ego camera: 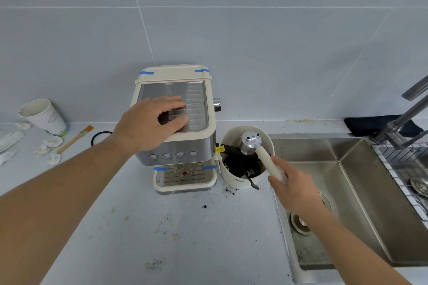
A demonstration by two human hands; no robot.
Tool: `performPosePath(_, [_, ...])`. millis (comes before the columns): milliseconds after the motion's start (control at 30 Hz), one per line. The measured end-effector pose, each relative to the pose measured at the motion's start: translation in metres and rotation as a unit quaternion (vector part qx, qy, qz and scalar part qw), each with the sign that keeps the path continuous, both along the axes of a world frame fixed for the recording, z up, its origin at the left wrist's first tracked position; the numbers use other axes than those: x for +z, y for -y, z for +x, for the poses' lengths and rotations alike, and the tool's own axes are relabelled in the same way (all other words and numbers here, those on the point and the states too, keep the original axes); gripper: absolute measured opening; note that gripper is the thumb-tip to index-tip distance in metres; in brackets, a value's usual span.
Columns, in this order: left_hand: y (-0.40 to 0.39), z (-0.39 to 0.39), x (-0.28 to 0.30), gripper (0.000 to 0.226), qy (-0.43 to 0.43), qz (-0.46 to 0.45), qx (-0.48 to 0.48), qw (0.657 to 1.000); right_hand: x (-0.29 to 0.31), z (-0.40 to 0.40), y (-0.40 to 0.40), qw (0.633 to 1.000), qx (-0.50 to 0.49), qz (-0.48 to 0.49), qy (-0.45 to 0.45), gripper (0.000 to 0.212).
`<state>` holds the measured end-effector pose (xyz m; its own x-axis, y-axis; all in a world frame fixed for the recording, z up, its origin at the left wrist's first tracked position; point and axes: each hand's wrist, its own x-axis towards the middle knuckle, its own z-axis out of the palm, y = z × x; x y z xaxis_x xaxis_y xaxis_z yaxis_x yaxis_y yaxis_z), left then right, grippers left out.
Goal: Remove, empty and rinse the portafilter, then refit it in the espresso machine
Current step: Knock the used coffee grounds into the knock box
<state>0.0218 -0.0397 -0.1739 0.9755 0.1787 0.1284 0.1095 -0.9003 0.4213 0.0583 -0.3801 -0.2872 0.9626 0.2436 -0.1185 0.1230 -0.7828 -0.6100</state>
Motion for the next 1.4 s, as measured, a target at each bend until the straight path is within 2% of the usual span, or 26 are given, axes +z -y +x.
performPosePath(200, [0.0, 0.0, -0.001, 0.047, 0.002, -0.004, 0.0, 1.0, 0.01, -0.001, 0.0, 0.998, -0.019, 0.041, 0.045, 0.048])
performPosePath(367, [-0.001, 0.0, -0.001, 0.047, 0.003, -0.003, -0.003, 1.0, 0.002, -0.004, -0.004, 0.999, 0.017, -0.021, 0.03, 0.053])
performPosePath(600, [-0.002, 0.0, -0.002, 0.047, 0.001, -0.004, -0.004, 1.0, 0.001, -0.004, -0.004, 0.999, 0.014, -0.028, 0.029, 0.052])
performPosePath(700, [-0.002, 0.0, -0.002, 0.047, 0.0, -0.002, -0.004, 1.0, 0.003, -0.004, -0.004, 1.0, 0.008, -0.008, 0.022, 0.049])
performPosePath(867, [-0.003, 0.0, -0.002, 0.046, -0.001, -0.002, -0.006, 1.0, 0.002, -0.002, 0.001, 0.994, -0.048, 0.087, -0.055, 0.044])
performPosePath(967, [-0.002, -0.001, -0.002, 0.044, 0.003, -0.002, -0.007, 1.0, 0.004, -0.001, 0.003, 0.978, -0.08, 0.159, -0.106, 0.04])
performPosePath(1167, [0.001, -0.003, 0.0, 0.044, -0.003, 0.003, -0.006, 1.0, 0.014, -0.003, 0.002, 0.941, -0.138, 0.27, -0.152, 0.027])
performPosePath(1300, [0.006, -0.006, 0.003, 0.042, -0.001, 0.006, 0.003, 1.0, 0.021, -0.002, 0.008, 0.883, -0.143, 0.379, -0.238, 0.031])
performPosePath(1400, [0.009, -0.007, 0.005, 0.042, 0.0, 0.009, 0.008, 1.0, 0.027, -0.003, 0.016, 0.825, -0.123, 0.448, -0.322, 0.023])
